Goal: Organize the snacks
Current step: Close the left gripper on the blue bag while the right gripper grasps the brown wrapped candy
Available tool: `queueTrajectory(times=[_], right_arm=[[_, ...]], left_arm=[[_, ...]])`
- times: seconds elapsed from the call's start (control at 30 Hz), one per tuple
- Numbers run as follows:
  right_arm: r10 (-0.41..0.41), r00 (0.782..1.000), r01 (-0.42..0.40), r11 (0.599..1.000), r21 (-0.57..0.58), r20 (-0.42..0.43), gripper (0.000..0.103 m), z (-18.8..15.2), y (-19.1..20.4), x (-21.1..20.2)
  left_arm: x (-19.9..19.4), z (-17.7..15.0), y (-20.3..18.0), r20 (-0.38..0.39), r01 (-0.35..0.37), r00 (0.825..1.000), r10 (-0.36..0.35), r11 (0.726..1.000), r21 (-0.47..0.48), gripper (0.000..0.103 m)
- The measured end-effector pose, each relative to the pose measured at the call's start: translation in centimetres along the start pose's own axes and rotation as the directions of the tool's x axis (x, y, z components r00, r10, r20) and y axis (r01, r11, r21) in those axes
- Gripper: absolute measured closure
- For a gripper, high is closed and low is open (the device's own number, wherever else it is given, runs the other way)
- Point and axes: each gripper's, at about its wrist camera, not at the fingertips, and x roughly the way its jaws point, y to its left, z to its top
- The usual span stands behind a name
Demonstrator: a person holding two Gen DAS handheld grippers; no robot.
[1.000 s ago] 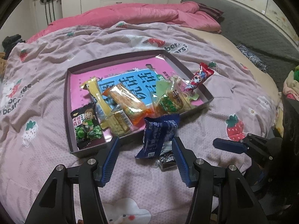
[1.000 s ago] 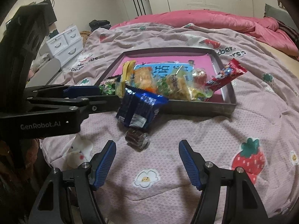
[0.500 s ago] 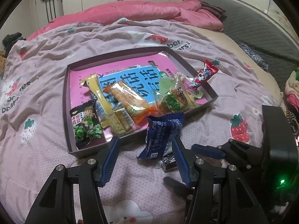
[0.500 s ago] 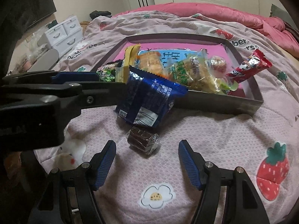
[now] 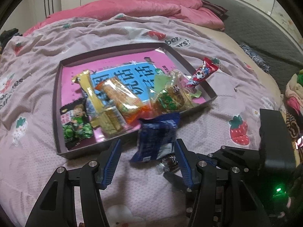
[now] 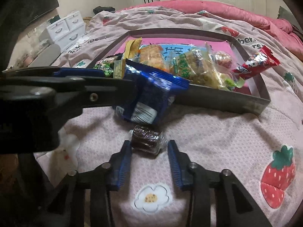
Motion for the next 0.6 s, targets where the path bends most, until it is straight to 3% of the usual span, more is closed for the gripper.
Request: queueTrajectory(times=[0.23, 0.53, 0.6], right_arm=[[-0.022, 1.000, 0.022, 1.000, 0.017, 0.007, 0.069, -0.4, -1.4, -1.1], [0.022, 1.000, -0.022, 1.000, -0.006, 0.004, 0.069, 0.0, -1.1, -0.1], [0.029, 1.000, -0.029, 0.999, -0.016, 0.005, 0.068, 0.1, -1.0, 0.3]], left_arm=[[1.5, -0.1, -1.2, -0.031, -0.010, 0.999, 0.010, 1.000, 0.014, 0.044], [3.5, 0.5, -1.4, -0.076, -0.070, 0.995, 0.065, 0.995, -0.066, 0.044], [4.2, 0.3, -0.9, -0.100, -0.072, 0.993, 0.062, 0.992, -0.104, 0.050]])
